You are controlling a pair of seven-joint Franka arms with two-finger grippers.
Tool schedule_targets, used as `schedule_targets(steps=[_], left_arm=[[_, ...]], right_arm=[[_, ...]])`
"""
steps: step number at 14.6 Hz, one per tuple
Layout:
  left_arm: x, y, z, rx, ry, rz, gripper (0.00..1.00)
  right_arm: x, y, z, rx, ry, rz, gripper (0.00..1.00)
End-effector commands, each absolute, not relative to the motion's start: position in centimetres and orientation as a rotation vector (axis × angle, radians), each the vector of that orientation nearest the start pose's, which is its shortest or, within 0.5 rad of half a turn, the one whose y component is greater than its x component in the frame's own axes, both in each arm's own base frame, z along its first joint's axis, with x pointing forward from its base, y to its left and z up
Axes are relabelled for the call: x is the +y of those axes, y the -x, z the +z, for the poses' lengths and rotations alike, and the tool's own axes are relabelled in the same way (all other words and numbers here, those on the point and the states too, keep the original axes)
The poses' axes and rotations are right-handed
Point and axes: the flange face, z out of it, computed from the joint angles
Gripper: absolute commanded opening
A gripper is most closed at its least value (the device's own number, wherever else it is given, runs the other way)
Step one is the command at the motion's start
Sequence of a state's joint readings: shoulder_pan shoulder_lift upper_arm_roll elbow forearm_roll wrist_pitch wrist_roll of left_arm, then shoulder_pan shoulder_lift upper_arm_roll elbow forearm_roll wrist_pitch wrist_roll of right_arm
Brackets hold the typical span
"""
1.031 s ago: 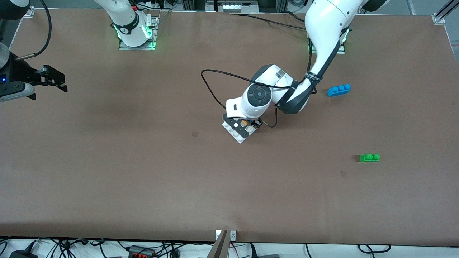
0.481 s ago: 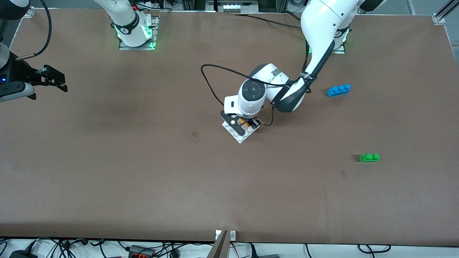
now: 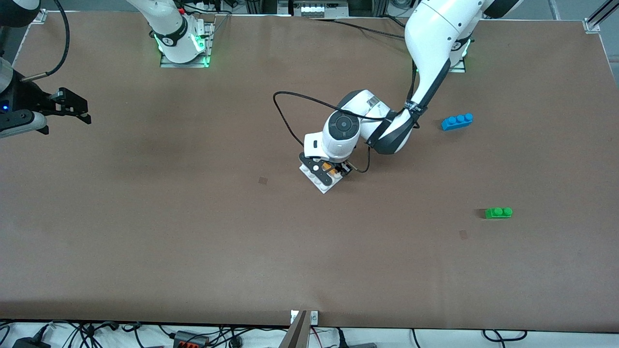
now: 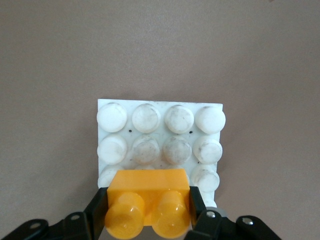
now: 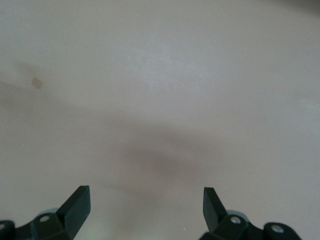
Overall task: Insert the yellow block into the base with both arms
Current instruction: 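Press the yellow brick down onto the base plate studs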
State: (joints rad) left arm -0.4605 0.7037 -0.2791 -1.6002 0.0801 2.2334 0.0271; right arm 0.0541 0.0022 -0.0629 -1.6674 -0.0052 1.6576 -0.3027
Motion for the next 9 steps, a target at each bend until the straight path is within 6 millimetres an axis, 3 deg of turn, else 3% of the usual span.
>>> schedule_targets(steps=[1, 9], left_arm=[[-44.8, -52.5, 22.5, 1.230, 2.972, 0.104, 0.38], [-45.1, -51.7, 21.3, 1.251, 2.965, 0.093, 0.39]], right_arm=[[-0.6, -55.8, 58.8, -0.464, 3.092, 0.023, 1.00], [-0.1, -55.8, 58.8, -0.477, 3.092, 0.023, 1.00]])
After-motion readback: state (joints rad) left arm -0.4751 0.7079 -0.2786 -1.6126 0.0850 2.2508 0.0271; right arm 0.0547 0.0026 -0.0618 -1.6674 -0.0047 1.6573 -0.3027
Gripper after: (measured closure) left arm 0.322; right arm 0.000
